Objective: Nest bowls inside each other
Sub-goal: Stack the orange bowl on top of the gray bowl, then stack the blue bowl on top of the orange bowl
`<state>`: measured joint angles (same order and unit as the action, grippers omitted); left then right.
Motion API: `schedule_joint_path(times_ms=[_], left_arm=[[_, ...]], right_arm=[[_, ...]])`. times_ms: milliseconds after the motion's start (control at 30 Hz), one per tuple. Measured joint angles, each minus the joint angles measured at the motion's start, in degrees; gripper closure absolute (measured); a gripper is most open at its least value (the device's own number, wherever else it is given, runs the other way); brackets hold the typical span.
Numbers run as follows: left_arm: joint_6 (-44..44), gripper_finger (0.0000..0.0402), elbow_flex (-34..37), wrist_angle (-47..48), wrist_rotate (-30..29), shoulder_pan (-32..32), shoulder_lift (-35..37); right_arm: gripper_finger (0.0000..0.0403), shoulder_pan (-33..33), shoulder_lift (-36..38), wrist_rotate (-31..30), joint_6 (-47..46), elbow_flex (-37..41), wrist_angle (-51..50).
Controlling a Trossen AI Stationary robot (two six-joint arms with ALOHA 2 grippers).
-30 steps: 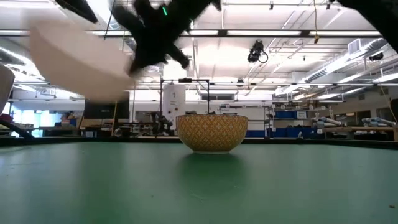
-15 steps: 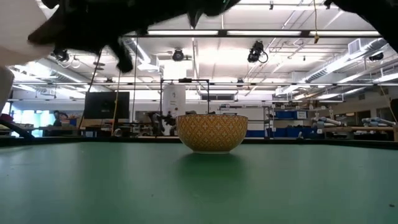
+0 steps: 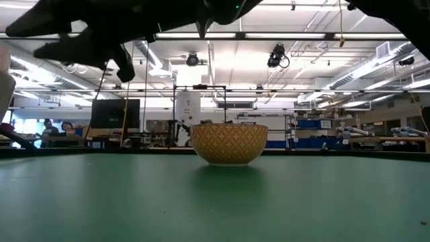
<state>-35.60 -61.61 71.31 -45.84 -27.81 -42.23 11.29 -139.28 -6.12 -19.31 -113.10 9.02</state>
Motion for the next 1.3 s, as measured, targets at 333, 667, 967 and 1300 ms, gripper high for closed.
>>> schedule_joint_path(times_ms=[333, 667, 967, 1300], left_arm=[[-9.9, 0.0225, 11.0, -0.1, 3.6, 0.0, -0.1], [-15.6, 0.0225, 26.1, -13.0, 14.8, -0.1, -0.2], [-10.7, 0.0225, 27.6, -28.0, 18.7, -1.6, -0.2], [-8.5, 0.0225, 27.3, -36.9, 26.4, -12.3, -3.9]], right_arm=[[0.0188, -1.1, 7.1, -7.4, 1.2, 0.0, -20.1], [0.0196, 1.1, 11.5, -19.7, -5.2, 0.0, -60.8], [0.0197, 2.0, 12.1, -29.0, -16.0, 0.0, -81.7], [0.0204, -3.1, 12.1, -24.8, -16.6, 4.0, -83.1]])
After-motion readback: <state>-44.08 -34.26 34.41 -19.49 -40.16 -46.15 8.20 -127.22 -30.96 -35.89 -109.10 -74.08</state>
